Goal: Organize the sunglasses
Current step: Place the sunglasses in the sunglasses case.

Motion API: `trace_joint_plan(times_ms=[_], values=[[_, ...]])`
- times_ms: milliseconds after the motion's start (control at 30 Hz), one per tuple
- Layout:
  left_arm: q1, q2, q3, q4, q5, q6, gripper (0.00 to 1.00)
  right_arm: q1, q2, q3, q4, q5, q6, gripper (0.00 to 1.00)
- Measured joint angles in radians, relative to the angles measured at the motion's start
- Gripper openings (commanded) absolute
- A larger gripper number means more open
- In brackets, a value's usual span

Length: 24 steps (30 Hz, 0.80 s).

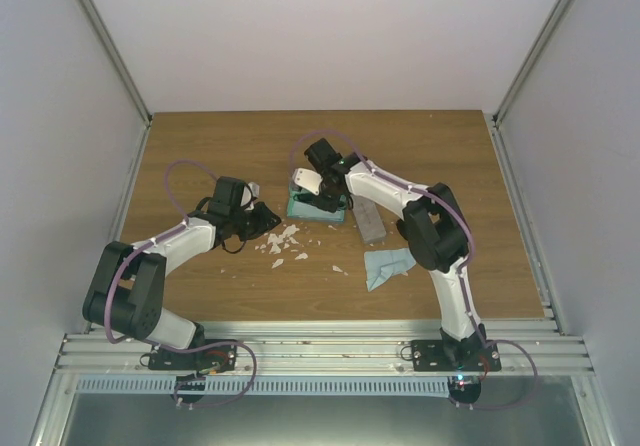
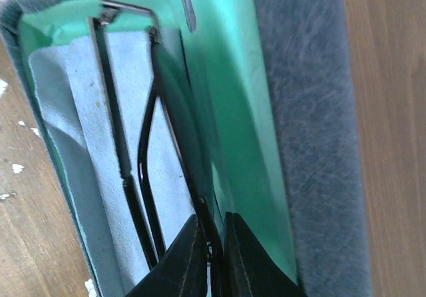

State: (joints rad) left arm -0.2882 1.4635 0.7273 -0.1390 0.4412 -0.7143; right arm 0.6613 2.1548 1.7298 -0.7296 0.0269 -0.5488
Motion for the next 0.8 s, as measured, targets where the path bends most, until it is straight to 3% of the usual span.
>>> trace_joint_plan(times_ms=[367, 667, 800], values=[[0.000, 0.002, 0.000, 0.000, 0.000, 0.000, 0.19, 0.019, 0.004, -0.063, 0.043, 0.028, 0.030, 0.23], [0.000, 0.007, 0.000, 0.000, 0.000, 0.001, 0.20, 0.026, -0.028, -0.115, 0.075, 0.027, 0.055, 0.51], [0.000, 0.007, 0.000, 0.000, 0.000, 0.002, 0.22, 0.026, -0.088, -0.162, 0.081, 0.016, 0.065, 0.58]])
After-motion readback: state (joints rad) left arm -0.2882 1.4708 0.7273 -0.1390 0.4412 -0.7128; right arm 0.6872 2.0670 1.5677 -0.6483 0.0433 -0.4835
